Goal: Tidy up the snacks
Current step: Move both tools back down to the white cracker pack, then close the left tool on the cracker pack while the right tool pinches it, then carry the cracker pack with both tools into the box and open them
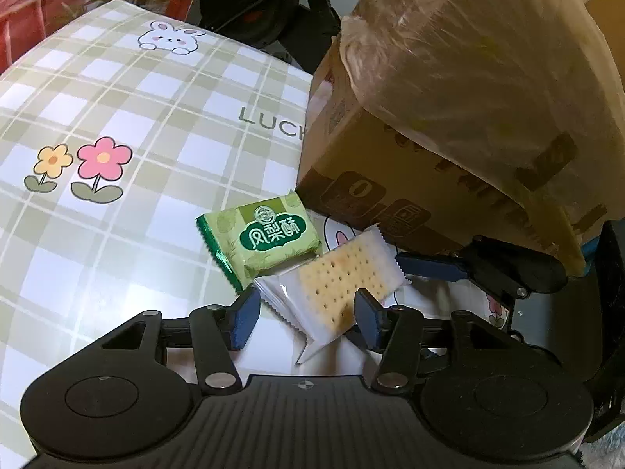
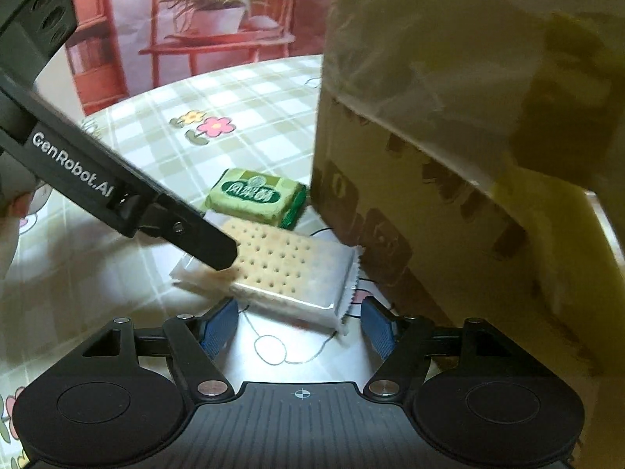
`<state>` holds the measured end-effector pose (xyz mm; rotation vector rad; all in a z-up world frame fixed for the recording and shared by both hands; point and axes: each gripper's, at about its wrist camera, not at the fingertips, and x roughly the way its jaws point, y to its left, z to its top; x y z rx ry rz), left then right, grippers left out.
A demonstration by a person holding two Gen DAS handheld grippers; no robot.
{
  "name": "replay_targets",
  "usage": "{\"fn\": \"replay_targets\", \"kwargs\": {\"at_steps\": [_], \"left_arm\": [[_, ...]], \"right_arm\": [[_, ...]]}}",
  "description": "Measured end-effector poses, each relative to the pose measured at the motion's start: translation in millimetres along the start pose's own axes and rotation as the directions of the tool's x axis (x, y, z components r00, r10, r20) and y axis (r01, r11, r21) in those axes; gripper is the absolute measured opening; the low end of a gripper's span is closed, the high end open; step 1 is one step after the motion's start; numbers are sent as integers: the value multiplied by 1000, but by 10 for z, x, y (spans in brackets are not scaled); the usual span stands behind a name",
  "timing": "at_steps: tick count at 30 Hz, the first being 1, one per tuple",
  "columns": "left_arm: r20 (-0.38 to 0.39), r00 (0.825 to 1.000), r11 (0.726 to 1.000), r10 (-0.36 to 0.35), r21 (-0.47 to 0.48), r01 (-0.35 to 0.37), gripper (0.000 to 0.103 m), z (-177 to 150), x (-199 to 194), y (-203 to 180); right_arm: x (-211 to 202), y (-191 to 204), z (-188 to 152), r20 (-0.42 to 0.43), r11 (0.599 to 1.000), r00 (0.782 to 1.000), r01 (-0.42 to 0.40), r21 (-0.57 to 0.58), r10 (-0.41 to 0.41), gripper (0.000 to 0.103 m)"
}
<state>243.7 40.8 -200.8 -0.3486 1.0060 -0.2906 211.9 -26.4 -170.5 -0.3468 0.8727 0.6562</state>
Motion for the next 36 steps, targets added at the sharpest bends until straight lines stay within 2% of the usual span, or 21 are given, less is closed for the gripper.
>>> {"fn": "replay_targets", "kwargs": {"at_steps": [3,4,5,11,16,22,29,32,36], "left_arm": [[3,1000,1000,10,29,-10,47,-14,22,-42],[2,1000,999,12,37,-12,44,-22,25,-54],[-1,1000,999,10,44,-10,40,-36,9,-57],[-17,1000,998,-2,62,3,37,-108,-3,-106],[-24,1000,995,-2,104,5,37,-192,-41,-237],[41,999,989,-20,150,14,37,-239,-313,-443],[173,985,976,-26,219,-13,37,-137,-822,-770],[236,971,957,-28,287,-42,37,-57,-1016,-948],[298,953,945,-45,323,-57,37,85,-1274,-1179]], "right_arm": [[7,-15,17,1,1000,1000,-18,10,18,66],[-5,-17,17,4,1000,1000,-22,15,22,64],[-15,-17,10,9,1000,1000,-25,19,25,57],[-132,-13,-65,30,997,999,-24,72,22,41],[-332,72,-179,66,995,998,4,95,-10,40],[-684,169,-230,162,993,985,47,109,-65,40],[-1175,300,-109,301,992,946,113,56,-125,40],[-1401,284,-23,365,990,921,127,55,-138,40],[-1709,210,90,449,988,880,144,55,-154,40]]}}
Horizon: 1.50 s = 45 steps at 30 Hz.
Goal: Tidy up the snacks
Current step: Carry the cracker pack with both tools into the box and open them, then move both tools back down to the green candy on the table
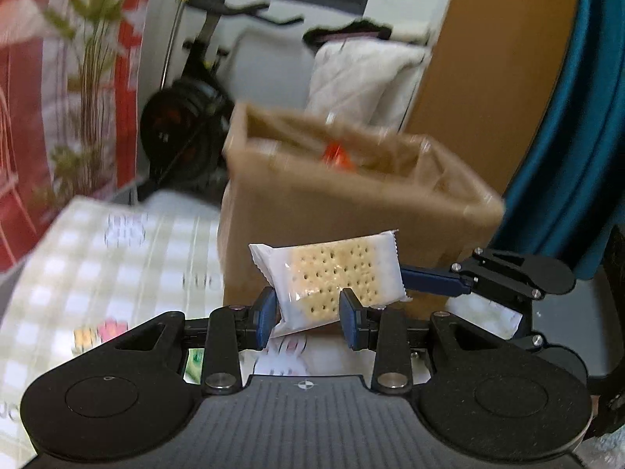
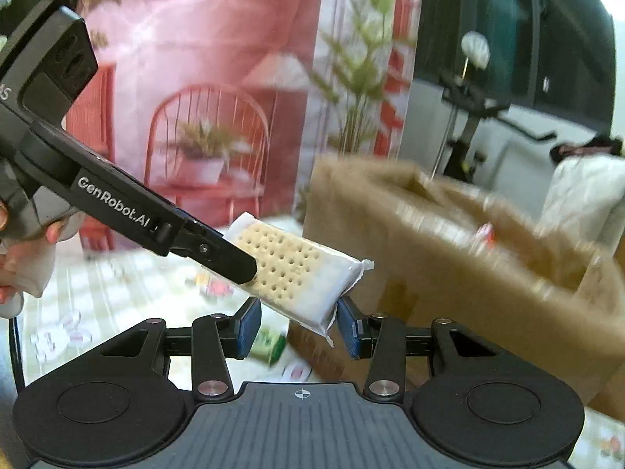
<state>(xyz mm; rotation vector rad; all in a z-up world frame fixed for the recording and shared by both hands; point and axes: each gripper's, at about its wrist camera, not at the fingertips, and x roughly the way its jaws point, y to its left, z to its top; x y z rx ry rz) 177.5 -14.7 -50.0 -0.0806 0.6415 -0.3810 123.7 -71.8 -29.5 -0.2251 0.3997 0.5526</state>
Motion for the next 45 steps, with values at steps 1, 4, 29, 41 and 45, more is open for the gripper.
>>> {"fn": "replay_targets", "kwargs": {"at_steps": [1,4,29,41,45], "left_arm": [[12,1000,1000,-3,7,3,37,62,-23,-39],[45,999,999,-17,30,16,37,283,-52,-174],[-29,996,995,-81,51,83,40,885,1382,-627],[43,997,994,-63,89,59,46,873,907,-436],[56,997,995,-54,89,49,46,822,684,-336]], "right_arm": [[-46,-43,47,17,1000,1000,8,1,-8,40],[-196,-238,163,60,999,998,30,16,-31,40],[1,-1452,-77,-36,942,972,235,240,-233,48],[-129,-1163,-26,4,922,965,247,297,-260,54],[-170,-1020,-19,8,905,964,246,346,-265,57]]}}
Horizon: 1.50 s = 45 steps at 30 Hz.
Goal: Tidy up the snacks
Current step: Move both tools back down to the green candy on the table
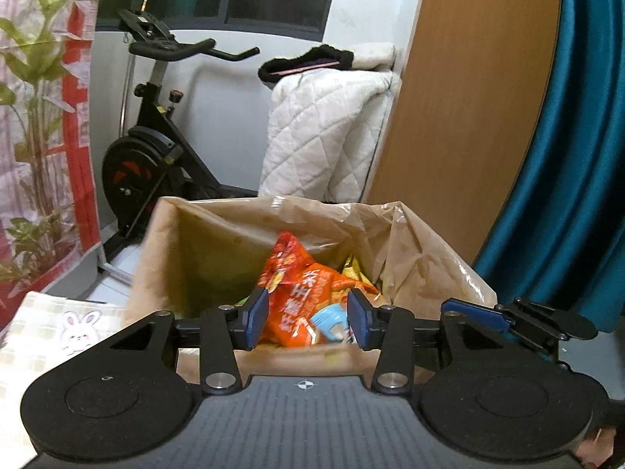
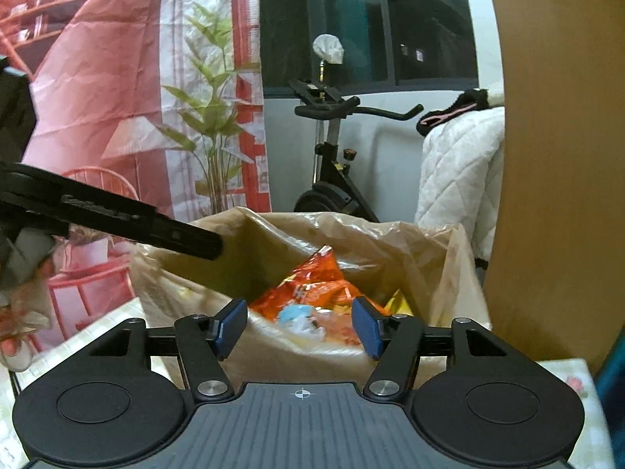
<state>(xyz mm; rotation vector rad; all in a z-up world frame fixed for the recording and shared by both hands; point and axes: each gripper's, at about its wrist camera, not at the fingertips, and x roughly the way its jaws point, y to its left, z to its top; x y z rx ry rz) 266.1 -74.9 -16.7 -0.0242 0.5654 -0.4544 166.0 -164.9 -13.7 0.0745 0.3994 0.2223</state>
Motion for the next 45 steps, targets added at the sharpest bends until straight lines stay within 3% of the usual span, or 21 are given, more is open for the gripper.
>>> {"fn": "replay_targets", "kwargs": {"at_steps": [9,18,28,37,45], "left_arm": [[13,999,999,32,-20,-32,52,-247,-466,340],[-24,998,997,61,-35,-62,52,-547,-631,769],[-107,991,996,74,-47,-79,52,-858,-600,1172],[-176,980,984,98,-129,-121,51,-1052,-494,1644],[-253,967,970,28,-227,-88,50,-1316,-142,1772]], "right_arm": [[-73,334,-96,1,998,1000,-16,63,16,57],[25,712,-313,-46,995,998,-43,86,47,57],[328,1067,-741,-181,989,978,-85,121,107,57],[716,1222,-955,-267,981,955,-83,173,128,57],[1182,1306,-1074,-361,991,924,-130,20,129,56]]}}
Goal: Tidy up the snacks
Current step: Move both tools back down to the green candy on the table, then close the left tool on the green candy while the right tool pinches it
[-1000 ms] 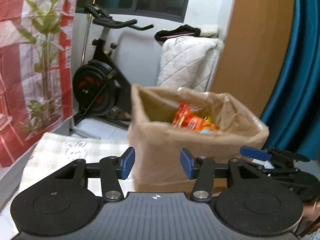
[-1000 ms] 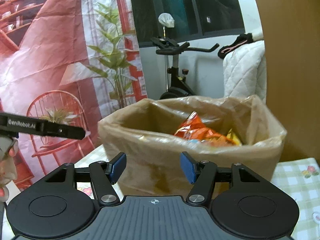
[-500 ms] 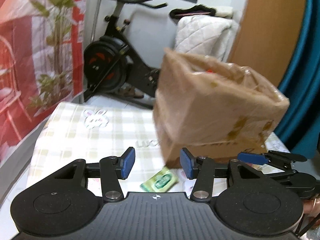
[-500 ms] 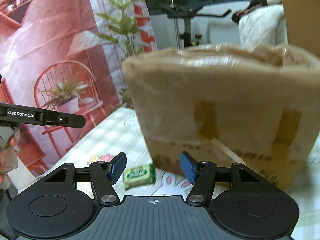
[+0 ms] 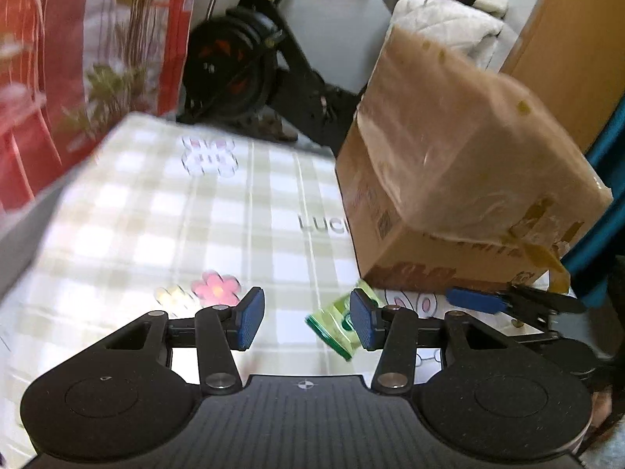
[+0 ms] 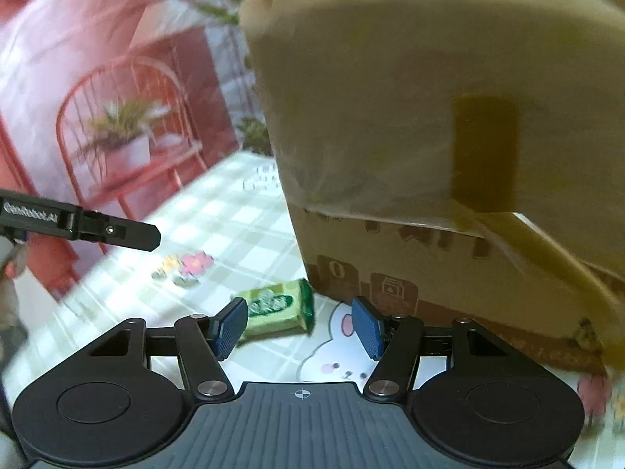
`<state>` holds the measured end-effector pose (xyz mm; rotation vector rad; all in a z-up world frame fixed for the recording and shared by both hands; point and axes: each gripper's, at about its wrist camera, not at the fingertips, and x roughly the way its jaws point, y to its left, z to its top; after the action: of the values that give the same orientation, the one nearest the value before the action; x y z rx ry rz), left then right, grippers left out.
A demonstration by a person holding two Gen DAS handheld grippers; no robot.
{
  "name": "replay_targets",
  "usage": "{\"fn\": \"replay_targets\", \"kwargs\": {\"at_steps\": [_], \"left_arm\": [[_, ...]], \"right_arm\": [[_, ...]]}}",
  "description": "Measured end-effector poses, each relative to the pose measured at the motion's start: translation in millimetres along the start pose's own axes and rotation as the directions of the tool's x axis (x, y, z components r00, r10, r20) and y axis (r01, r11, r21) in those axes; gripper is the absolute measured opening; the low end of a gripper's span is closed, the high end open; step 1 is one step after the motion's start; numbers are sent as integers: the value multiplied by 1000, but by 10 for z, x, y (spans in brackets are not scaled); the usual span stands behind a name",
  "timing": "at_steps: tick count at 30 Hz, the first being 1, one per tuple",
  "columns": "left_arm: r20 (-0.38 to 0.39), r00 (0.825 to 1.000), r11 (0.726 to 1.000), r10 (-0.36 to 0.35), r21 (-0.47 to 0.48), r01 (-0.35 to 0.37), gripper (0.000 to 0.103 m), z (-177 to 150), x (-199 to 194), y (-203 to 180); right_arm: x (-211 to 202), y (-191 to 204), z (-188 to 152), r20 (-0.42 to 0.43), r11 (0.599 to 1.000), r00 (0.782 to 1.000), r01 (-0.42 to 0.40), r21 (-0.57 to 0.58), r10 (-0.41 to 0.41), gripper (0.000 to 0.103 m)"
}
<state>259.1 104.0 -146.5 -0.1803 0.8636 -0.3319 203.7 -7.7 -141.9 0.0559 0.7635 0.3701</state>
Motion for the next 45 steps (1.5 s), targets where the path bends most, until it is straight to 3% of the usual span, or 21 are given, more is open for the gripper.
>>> {"fn": "replay_targets", "kwargs": {"at_steps": [6,17,26,38,45], "left_arm": [[-59,997,990,-59,-134,51,47,-161,317,70],[-96,993,982,-62,-182,44,46,-249,607,-23],[-102,994,993,-38,-113,26,42,-218,722,-132],[-134,990,999,-53,-1,53,37,-367,632,-448],[-77,994,994,-74,69,80,37,-337,324,-824]], "right_arm": [[229,113,1,-81,974,997,-32,-224,14,50],[424,185,81,-140,933,988,-116,-341,72,44],[416,153,55,-155,940,982,-150,-306,107,24],[67,136,-175,-151,960,981,-154,-235,121,22],[-435,73,-183,-52,964,994,-104,-244,95,22]]}}
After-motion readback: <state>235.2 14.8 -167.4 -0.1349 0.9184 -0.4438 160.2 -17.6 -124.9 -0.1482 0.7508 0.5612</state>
